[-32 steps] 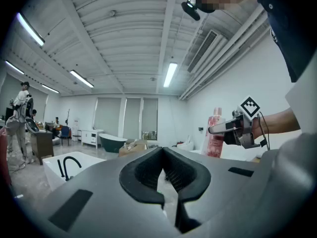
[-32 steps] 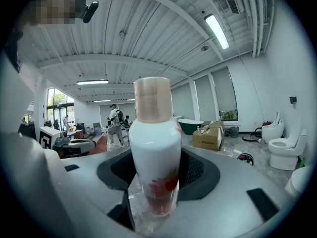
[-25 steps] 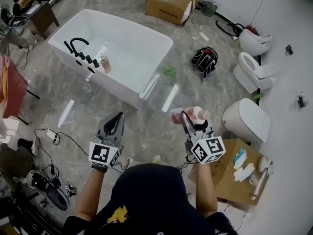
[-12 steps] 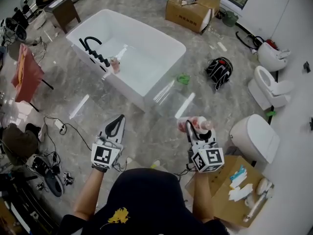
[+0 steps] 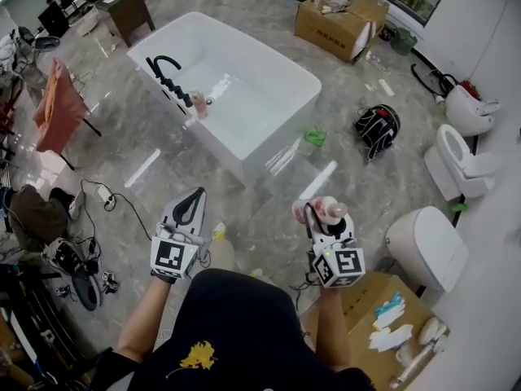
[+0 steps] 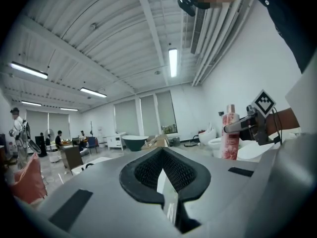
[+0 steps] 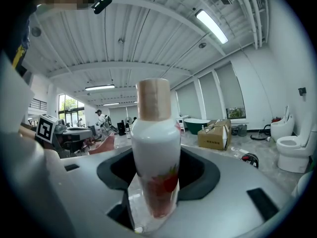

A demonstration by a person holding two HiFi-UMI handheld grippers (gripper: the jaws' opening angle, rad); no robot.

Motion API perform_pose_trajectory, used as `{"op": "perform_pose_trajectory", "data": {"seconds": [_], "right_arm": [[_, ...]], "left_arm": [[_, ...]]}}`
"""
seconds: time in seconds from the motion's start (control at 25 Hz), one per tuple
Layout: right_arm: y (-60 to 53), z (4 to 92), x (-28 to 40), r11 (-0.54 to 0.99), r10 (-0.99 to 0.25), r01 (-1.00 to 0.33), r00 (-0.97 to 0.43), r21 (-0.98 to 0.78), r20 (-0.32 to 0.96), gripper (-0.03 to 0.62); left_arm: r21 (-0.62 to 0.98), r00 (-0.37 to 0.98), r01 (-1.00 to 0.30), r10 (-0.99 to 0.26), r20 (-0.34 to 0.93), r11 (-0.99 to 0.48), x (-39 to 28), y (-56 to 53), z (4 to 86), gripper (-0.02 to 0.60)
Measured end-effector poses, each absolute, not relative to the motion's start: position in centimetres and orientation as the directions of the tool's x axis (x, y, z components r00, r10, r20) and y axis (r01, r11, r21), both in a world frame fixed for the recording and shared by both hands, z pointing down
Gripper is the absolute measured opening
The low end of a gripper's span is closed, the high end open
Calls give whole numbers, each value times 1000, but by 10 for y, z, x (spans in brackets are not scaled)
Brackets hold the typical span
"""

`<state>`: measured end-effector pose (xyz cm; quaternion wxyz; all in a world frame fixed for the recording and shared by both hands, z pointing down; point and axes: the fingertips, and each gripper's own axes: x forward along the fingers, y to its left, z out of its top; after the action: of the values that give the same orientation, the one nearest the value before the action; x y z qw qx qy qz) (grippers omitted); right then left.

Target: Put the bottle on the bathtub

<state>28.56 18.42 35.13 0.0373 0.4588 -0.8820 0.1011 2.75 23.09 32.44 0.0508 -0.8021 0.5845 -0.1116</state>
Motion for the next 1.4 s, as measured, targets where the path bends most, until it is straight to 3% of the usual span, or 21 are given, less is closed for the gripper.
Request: {"op": "perform_pose_trajectory", "data": {"seconds": [0.36, 0.92, 1.08, 1.4], "right_arm": [[116, 375, 252, 540, -805, -829, -559, -143, 198, 222], [-72, 413, 197, 382, -884, -917, -400, -118, 241, 222], [-143, 445, 181, 358, -891, -929, -371, -96, 262, 222], [-271, 564, 168, 335, -889, -940, -338, -63, 310, 222]], "left_arm": [[-201, 310, -924, -945, 102, -325, 3, 169, 338, 18], [-168, 456, -876, -890, 19, -453, -52, -47, 362, 18], [-258, 503, -828, -863, 54, -498, -60, -106, 388, 18], [-267, 511, -818, -857, 69, -509, -48, -201, 474, 18]]}}
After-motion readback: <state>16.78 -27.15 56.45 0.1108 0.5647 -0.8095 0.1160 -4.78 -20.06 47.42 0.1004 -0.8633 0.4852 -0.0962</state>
